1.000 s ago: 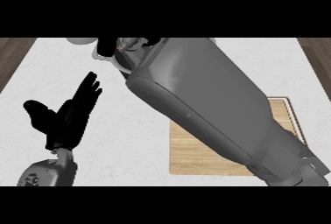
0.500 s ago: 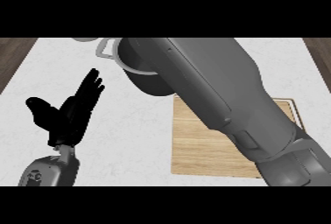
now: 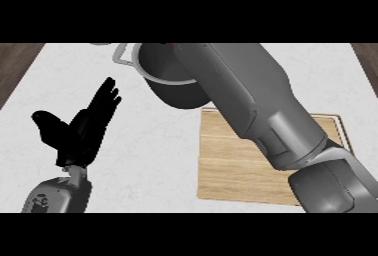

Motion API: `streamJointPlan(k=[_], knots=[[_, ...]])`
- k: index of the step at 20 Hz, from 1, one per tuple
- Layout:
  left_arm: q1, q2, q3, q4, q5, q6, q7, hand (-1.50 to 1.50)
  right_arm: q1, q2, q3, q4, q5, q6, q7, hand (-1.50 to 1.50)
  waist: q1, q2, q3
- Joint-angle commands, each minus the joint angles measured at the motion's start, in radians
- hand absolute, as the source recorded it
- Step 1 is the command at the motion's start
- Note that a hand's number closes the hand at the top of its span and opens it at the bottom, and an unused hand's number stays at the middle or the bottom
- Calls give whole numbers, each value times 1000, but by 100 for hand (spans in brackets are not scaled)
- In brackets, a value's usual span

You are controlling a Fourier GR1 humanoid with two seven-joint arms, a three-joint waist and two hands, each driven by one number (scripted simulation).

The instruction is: Pick the squash from the tray and place it in the pot

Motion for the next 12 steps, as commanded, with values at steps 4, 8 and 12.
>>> streamJointPlan(k=[4,8,12], knots=[[22,-6,-5,13,-17,-2,-44,0,70,3,-109,97,-126,-185,4,-150,10,6,1],[19,5,5,3,17,-36,-35,0,77,3,-128,99,-216,-286,-18,-150,26,3,1],[4,-1,2,25,9,-28,-18,0,115,3,-111,54,-233,-496,-107,-150,20,2,1]])
